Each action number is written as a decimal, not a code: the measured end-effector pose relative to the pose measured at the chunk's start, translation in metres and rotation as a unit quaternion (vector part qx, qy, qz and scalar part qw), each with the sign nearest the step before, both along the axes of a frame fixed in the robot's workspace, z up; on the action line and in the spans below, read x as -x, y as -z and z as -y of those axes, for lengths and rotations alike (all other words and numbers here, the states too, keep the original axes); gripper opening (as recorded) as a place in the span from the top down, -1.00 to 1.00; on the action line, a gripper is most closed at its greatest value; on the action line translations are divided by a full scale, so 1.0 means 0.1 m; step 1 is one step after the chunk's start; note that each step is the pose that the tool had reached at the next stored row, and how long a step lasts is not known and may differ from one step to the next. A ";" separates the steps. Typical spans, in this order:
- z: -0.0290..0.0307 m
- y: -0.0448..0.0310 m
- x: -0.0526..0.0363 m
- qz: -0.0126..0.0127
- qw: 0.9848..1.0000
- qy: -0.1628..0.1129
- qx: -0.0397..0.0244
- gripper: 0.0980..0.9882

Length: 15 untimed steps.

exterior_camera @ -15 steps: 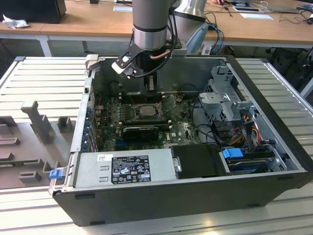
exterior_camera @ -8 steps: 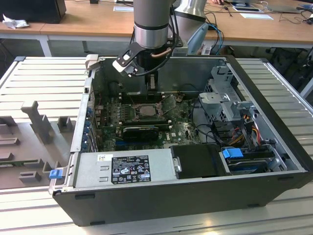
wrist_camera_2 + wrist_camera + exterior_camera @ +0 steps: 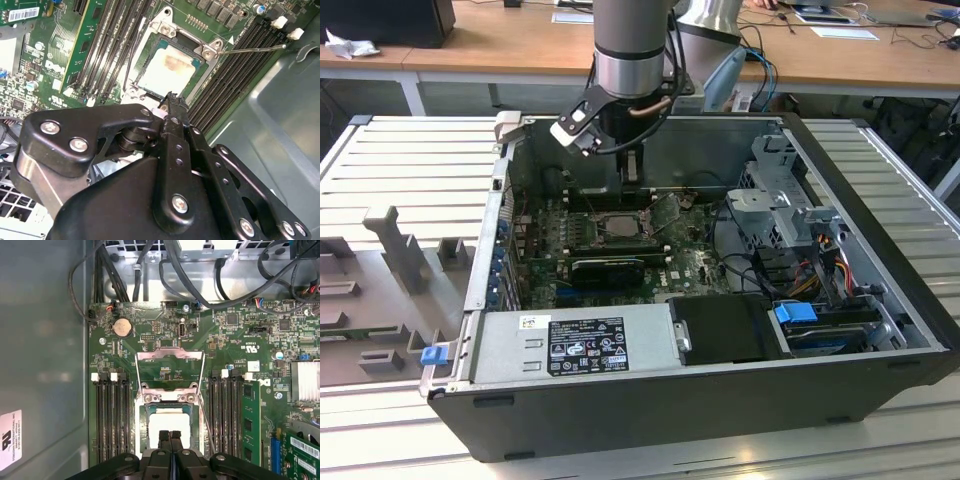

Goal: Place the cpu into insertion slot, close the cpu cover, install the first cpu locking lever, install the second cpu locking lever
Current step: 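Close the cpu cover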

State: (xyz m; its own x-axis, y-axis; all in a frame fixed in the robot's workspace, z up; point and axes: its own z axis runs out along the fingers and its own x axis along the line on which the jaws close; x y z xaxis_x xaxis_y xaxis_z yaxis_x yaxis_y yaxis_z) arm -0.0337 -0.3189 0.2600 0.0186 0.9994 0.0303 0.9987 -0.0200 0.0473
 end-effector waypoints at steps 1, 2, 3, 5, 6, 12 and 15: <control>0.000 -0.025 0.000 0.000 1.000 0.000 0.000 0.98; -0.001 -0.039 -0.001 0.000 1.000 0.000 0.000 0.98; -0.001 -0.048 -0.001 0.000 1.000 0.000 0.000 0.98; -0.003 -0.051 -0.030 0.000 1.000 0.000 0.000 0.98; -0.005 -0.052 -0.067 0.000 1.000 0.000 0.000 0.98; -0.014 -0.052 -0.265 0.000 1.000 0.000 0.000 0.98; -0.019 -0.052 -0.399 0.000 1.000 0.000 0.000 0.98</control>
